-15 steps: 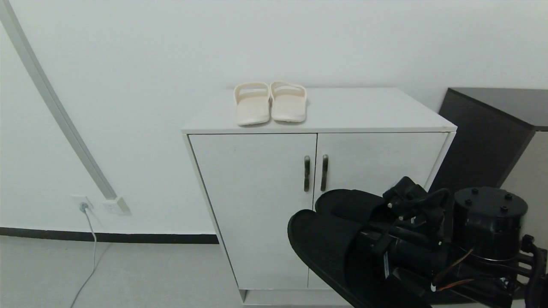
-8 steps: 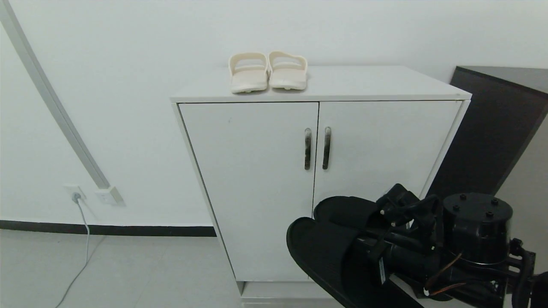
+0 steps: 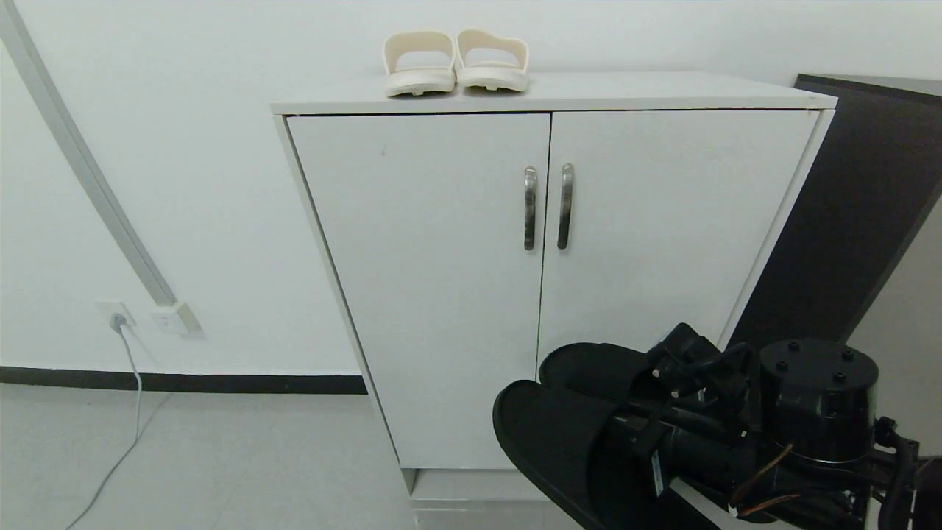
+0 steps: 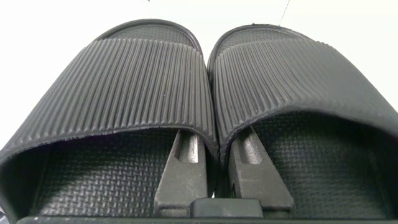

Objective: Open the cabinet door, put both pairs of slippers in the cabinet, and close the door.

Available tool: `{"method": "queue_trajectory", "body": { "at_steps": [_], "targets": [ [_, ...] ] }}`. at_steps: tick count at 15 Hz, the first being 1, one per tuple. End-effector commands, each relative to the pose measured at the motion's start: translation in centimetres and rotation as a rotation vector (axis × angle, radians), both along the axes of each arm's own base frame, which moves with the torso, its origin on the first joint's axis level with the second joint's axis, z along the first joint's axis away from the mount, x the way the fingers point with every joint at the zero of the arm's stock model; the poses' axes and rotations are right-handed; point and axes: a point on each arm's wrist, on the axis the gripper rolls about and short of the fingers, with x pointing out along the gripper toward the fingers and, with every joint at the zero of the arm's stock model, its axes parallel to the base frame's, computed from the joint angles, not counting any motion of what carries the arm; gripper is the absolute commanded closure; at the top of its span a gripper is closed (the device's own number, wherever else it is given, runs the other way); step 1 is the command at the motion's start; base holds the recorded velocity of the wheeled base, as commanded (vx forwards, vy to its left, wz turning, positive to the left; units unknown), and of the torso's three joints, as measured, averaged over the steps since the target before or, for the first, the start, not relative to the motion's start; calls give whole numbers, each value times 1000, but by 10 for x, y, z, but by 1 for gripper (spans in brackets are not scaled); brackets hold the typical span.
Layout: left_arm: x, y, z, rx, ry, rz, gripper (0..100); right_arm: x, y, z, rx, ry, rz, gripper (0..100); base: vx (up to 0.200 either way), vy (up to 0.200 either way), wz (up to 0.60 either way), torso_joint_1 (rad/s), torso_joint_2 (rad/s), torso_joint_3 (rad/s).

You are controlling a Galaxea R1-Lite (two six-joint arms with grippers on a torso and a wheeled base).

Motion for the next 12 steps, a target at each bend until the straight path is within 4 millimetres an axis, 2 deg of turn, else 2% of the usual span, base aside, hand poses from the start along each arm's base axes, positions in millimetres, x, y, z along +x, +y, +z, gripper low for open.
{"method": "queue_trajectory", "body": {
  "at_steps": [1, 5, 8, 12],
  "targets": [
    [64, -6, 34, -68, 153, -209, 0, -2, -2, 1, 4, -7, 0, 100, 0, 0, 0, -2, 61, 61],
    [124, -17, 59, -96, 162, -420, 0, -3, -2, 0, 7, -11, -3, 100, 0, 0, 0, 2, 14, 9],
    [161, -44, 73, -94, 205, -540, 0, -4, -4, -2, 3, -4, 8, 100, 0, 0, 0, 0, 0, 0],
    [193, -86, 89, -85, 224, -649, 0, -12, -9, 0, 22, 10, 91, 100, 0, 0, 0, 0, 0, 0]
  ]
}}
